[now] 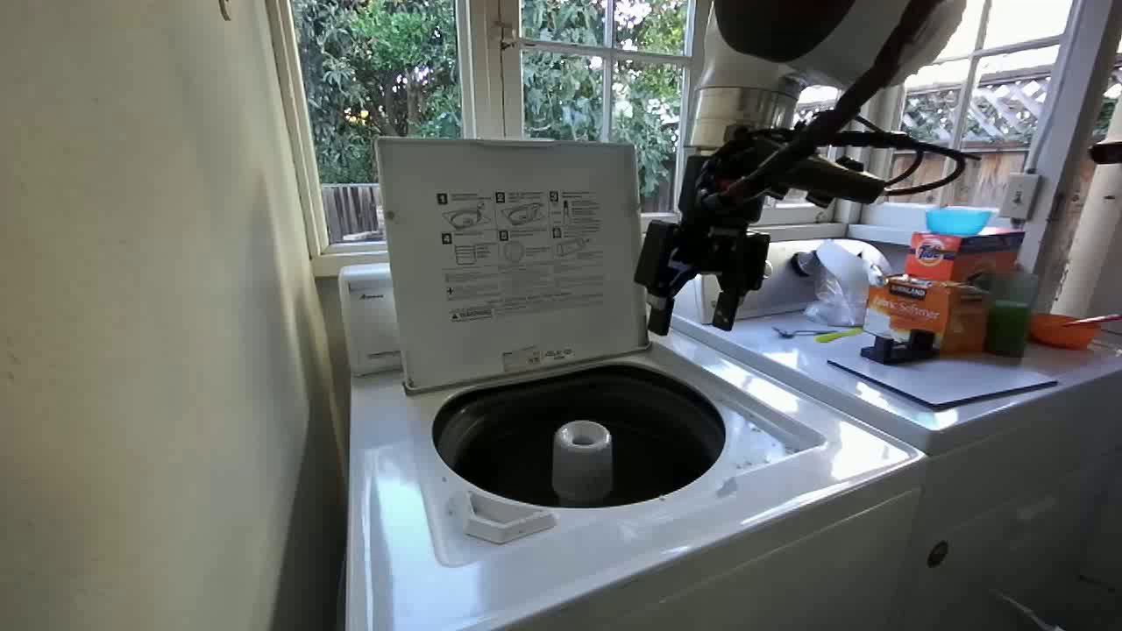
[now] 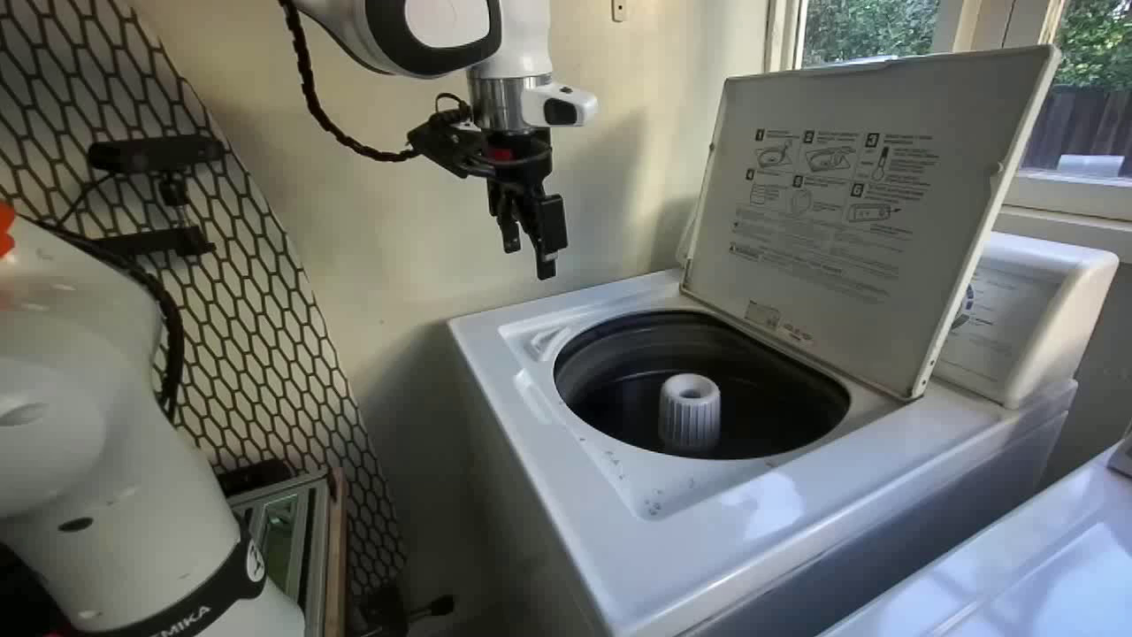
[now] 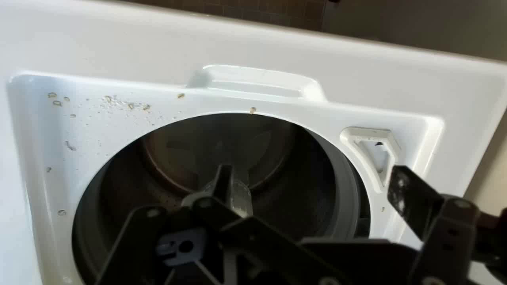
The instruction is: Close the washing machine on the left.
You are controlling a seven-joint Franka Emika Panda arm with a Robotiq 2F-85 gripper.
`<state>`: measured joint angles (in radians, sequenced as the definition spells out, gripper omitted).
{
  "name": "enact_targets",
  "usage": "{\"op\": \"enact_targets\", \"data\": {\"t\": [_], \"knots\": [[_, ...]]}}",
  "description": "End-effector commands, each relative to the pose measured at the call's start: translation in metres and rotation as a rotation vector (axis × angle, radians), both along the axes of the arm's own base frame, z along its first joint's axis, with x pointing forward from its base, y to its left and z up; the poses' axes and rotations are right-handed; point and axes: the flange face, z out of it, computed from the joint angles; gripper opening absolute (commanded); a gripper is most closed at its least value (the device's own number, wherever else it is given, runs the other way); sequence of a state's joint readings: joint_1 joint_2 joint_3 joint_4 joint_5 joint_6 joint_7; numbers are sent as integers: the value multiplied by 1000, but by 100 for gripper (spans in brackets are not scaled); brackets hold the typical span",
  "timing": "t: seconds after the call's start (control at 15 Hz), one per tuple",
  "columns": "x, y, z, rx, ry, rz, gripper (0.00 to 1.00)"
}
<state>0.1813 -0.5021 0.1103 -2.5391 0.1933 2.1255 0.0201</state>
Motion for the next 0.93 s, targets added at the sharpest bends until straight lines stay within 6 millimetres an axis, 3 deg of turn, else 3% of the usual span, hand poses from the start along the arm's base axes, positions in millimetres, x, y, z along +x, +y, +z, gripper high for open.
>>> {"op": "enact_targets", "data": {"t": [0.0, 0.33, 0.4, 0.47, 0.87], "knots": [[0, 0, 1, 0, 1, 0, 100], [0, 0, 1, 0, 1, 0, 100], [6, -2, 0, -12, -25, -31, 75], [13, -7, 4, -32, -69, -56, 73], [78, -57, 57, -221, -376, -134, 27]]}}
